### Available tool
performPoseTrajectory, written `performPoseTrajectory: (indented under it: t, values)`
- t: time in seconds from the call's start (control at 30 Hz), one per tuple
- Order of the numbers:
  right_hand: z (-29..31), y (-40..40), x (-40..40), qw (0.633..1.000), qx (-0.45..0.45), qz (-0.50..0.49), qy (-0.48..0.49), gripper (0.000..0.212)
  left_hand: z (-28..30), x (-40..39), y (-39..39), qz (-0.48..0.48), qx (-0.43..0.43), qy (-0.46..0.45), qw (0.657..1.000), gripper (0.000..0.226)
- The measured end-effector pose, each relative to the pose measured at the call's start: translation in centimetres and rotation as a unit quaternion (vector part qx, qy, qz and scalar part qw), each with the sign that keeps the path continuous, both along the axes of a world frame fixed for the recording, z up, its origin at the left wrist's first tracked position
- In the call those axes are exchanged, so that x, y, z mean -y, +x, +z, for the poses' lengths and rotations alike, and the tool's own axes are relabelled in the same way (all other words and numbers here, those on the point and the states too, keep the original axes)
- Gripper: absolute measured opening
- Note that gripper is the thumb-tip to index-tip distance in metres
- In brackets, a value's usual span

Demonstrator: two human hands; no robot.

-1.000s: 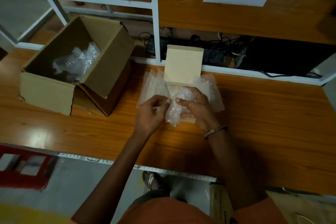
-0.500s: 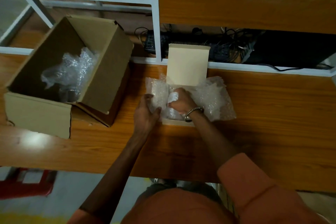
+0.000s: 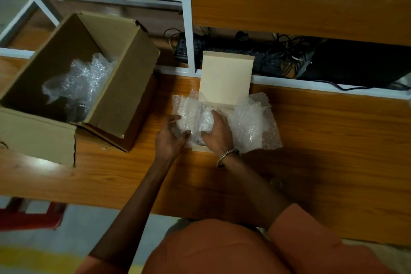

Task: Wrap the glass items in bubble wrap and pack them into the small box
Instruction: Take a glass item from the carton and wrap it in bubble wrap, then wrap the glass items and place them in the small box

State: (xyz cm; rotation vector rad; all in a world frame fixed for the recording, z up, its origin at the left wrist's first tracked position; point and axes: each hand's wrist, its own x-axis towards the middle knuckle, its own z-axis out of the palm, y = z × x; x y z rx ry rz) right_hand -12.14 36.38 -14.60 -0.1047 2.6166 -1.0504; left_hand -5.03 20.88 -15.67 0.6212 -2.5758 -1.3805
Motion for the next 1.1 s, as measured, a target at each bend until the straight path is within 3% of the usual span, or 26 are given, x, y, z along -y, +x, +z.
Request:
performPoseTrajectory:
  t: [0.23,0.4,0.63,0.73,0.87,1.1]
  values:
    - [-0.6,-2.4,-1.7,0.996,0.064,0.026,-0.048,0.096,-0.2,-0.1,-0.3,0.018,0.027,0.014,0.999,0.056]
    - [-1.0,-2.6,-2.0,0.995,0.073,0.069,-0.030,0.097,0.5,-0.6,-0.2,0.034,0.044,0.017,0.998,0.056]
    - [-0.5,-2.3,-2.4,0.985,0.107,0.131,-0.008,0.114,1.4,-2.0,0.5,0.011,0.064,-0.030,0.997,0.056]
    - [0.0,-2.2,-2.9,0.985,0.107,0.137,-0.002,0.115,1.7,-2.7,1.8,-0.007,0.040,-0.096,0.995,0.068]
    - [2.9,-2.4,-2.8,0.989,0.055,0.137,-0.025,0.106,4.9,-3.7,3.3,0.053,-0.026,-0.153,0.986,0.063]
    - [9.8,-4.5,2.4,0.976,-0.061,0.200,-0.061,0.066,12.6,1.2,4.9,0.081,-0.117,-0.243,0.959,0.053]
